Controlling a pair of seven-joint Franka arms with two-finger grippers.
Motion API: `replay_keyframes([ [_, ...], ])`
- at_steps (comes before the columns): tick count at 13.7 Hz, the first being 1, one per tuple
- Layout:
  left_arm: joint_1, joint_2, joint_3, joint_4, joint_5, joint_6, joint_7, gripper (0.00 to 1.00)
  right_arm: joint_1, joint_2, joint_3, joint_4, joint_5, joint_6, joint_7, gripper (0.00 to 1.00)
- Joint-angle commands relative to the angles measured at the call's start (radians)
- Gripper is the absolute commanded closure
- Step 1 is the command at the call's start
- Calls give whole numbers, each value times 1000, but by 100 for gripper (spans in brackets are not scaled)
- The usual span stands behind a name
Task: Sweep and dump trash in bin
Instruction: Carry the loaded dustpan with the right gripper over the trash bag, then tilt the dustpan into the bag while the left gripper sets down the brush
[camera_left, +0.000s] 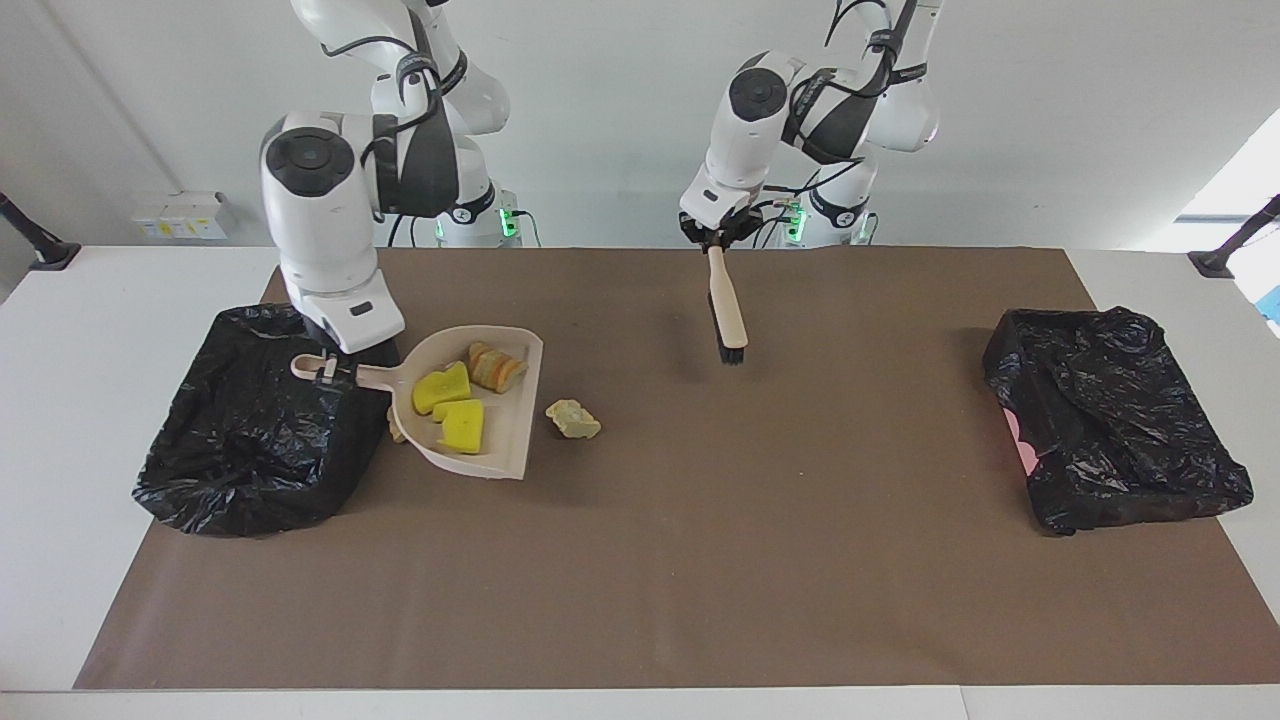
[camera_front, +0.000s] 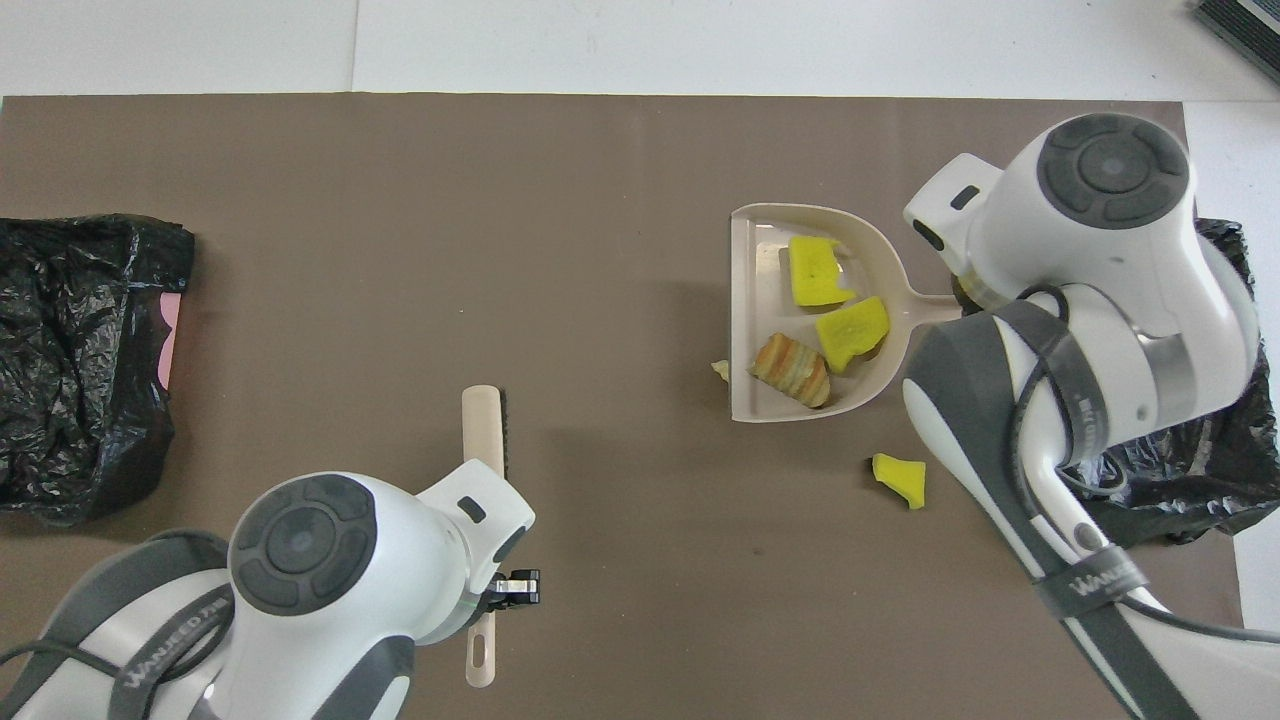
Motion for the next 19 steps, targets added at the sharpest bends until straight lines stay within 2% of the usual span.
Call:
replay_keyframes([
  [1,-68,38,14,-25,17,68,-56,100,-113,-18,10,10,9,2,-108,100],
  [4,-107,61,14,-68,14,171,-95,100,-233,-19,10,10,-15,5,-177,100],
  [8,-131,73,14,-73,11,186,-109,100,-368,-25,9,1,-94,85,-254,100],
  [11,-139,81,14,-85,6,193,-110,100,-371,-39,7,-28,-269,129,-232,100],
  [13,-139,82,13,-87,5,222,-118,100,-359,-97,9,-135,-404,180,-173,100],
  [15,-141,87,13,-94,5,234,-133,100,-322,-175,9,-265,-558,223,-20,100],
  [18,-141,113,14,-101,5,258,-139,99,-296,-191,7,-280,-660,199,6,100],
  [19,-141,130,14,-101,5,262,-138,94,-304,-191,7,-277,-675,199,6,100],
])
